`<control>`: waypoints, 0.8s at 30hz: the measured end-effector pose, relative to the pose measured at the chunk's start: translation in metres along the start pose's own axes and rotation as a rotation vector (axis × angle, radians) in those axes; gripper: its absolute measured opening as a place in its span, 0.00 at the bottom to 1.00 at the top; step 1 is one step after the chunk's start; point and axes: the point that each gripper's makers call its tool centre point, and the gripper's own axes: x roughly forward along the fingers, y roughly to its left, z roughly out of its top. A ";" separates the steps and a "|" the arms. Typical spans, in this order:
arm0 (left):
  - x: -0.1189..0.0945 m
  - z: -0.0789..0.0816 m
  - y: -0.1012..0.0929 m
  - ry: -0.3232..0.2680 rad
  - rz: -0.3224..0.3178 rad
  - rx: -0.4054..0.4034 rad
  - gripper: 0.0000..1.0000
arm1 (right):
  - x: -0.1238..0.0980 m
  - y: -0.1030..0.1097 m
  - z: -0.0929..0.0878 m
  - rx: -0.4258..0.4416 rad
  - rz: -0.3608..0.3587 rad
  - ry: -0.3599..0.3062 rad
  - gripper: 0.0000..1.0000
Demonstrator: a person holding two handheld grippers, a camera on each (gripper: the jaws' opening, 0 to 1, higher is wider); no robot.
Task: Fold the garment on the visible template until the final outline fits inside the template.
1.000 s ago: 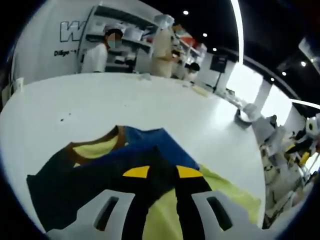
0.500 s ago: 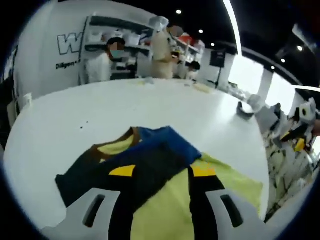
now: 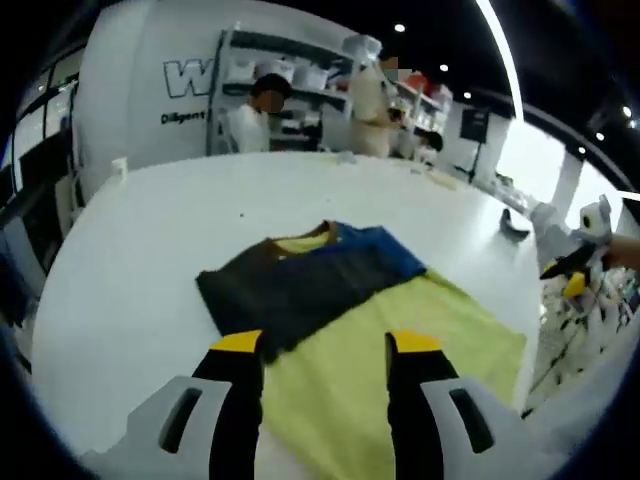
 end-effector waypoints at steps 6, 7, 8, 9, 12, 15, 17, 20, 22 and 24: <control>-0.004 0.027 -0.034 -0.092 -0.133 0.013 0.44 | -0.001 -0.005 0.005 -0.004 -0.010 -0.018 0.49; -0.008 0.035 -0.044 -0.106 -0.159 0.015 0.44 | -0.002 -0.006 0.007 0.001 -0.009 -0.026 0.49; -0.013 0.043 -0.055 -0.127 -0.184 0.022 0.43 | -0.002 -0.005 0.007 0.000 -0.006 -0.028 0.49; -0.014 0.046 -0.059 -0.133 -0.191 0.026 0.43 | -0.002 -0.006 0.006 -0.001 -0.005 -0.027 0.49; -0.032 0.074 -0.099 -0.204 -0.275 0.067 0.44 | -0.003 -0.004 0.002 -0.006 0.006 -0.019 0.48; -0.038 0.090 -0.115 -0.250 -0.319 0.094 0.39 | -0.004 -0.002 0.000 0.000 0.013 -0.022 0.48; -0.050 0.105 -0.141 -0.276 -0.376 0.110 0.37 | -0.006 -0.003 -0.004 0.002 0.015 -0.023 0.47; -0.058 0.123 -0.176 -0.319 -0.460 0.152 0.37 | -0.010 -0.010 -0.005 0.015 -0.019 -0.043 0.44; -0.062 0.130 -0.197 -0.333 -0.509 0.179 0.36 | -0.014 -0.012 -0.005 0.022 -0.024 -0.050 0.41; -0.076 0.130 -0.222 -0.332 -0.552 0.207 0.35 | -0.017 -0.016 -0.008 0.023 -0.025 -0.047 0.38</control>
